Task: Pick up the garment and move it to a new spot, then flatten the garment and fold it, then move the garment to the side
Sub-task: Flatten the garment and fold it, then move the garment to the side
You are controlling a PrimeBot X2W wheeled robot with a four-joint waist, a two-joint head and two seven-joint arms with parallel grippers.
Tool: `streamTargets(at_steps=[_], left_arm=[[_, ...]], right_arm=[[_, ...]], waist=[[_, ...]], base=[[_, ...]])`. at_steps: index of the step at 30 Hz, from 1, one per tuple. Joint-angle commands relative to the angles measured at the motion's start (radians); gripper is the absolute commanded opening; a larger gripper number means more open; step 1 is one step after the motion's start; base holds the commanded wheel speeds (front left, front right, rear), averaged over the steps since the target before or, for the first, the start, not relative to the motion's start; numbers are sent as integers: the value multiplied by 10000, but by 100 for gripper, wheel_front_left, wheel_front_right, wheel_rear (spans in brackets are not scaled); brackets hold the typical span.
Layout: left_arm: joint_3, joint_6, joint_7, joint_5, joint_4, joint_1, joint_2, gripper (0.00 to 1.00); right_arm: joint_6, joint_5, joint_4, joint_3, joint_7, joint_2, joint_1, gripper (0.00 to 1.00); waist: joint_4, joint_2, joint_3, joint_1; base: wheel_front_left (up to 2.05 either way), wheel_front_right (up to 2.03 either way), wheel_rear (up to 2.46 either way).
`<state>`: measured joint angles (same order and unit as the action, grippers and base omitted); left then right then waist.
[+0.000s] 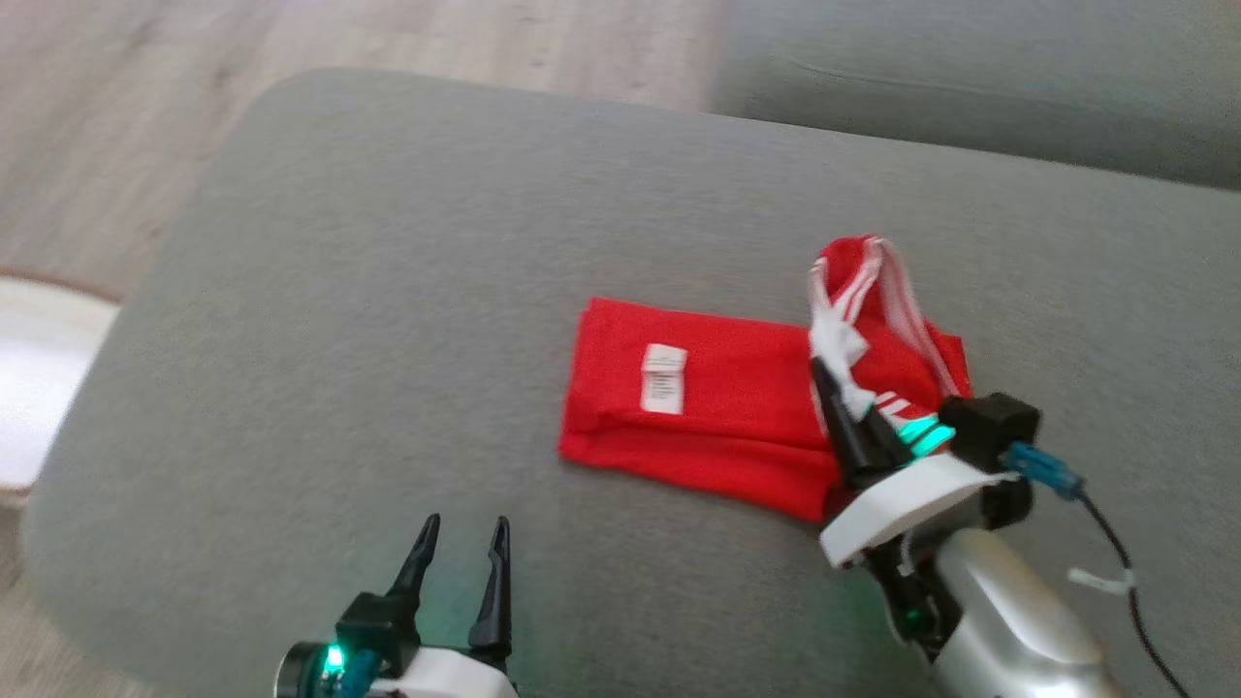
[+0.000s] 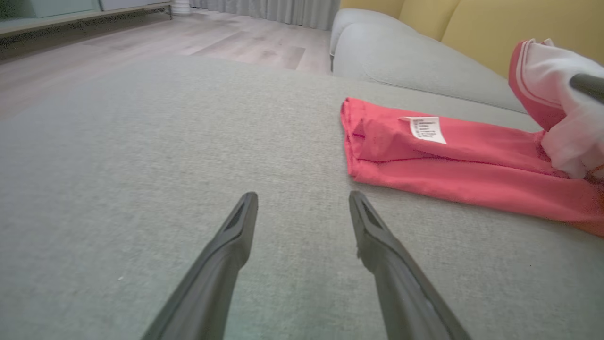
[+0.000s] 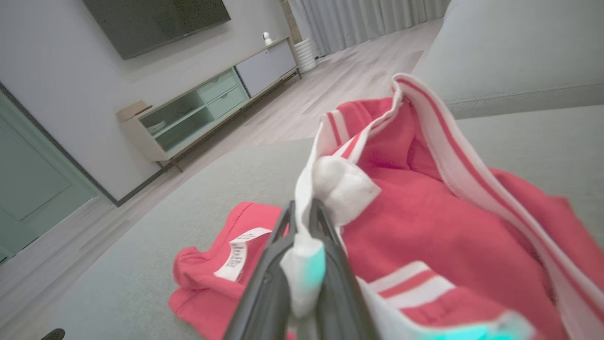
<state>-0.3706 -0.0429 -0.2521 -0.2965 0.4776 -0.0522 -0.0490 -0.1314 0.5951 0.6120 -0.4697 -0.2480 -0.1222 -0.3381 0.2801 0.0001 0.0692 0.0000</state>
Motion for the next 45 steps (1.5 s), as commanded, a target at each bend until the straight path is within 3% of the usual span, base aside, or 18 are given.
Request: streamTargets(at_steps=[1, 9, 10, 11, 18, 33, 40, 45], left_arm=[[156, 33, -97, 103, -268, -167, -13, 100], [-103, 78, -97, 96, -238, -98, -12, 100], [-115, 65, -97, 90, -232, -92, -12, 100], [-113, 54, -97, 85, -233, -82, -12, 100], [131, -26, -97, 95, -256, -86, -12, 100], [949, -145, -97, 608, -407, -380, -12, 100], [1366, -144, -97, 851, -503, -87, -12, 100], [1720, -157, -97, 781, -773, 331, -12, 100]], right_arm=[[7, 151, -220, -329, -136, 203, -451, 0], [7, 261, 486, -1066, -137, 558, -1149, 0], [7, 301, 606, -1071, -137, 594, -1211, 33], [7, 349, 661, -1080, -137, 626, -1285, 100], [7, 151, 445, -458, -137, 700, -1259, 100], [7, -3237, 2, 3843, -137, 587, 632, 100], [7, -3927, -216, 4441, -137, 700, 1411, 100], [7, -3903, -301, 4223, -137, 716, 2001, 100]], waist=[[779, -1, -13, 0], [1775, -1, -53, 0], [1815, -1, -68, 0], [1829, -1, -79, 0], [1301, -1, -260, 0], [-718, -1, -714, 0], [-1332, -1, -931, 0], [-1802, -1, -1089, 0]], base=[[0, 0, 0], [0, 0, 0], [0, 0, 0], [0, 0, 0], [0, 0, 0], [0, 0, 0], [0, 0, 0], [0, 0, 0]])
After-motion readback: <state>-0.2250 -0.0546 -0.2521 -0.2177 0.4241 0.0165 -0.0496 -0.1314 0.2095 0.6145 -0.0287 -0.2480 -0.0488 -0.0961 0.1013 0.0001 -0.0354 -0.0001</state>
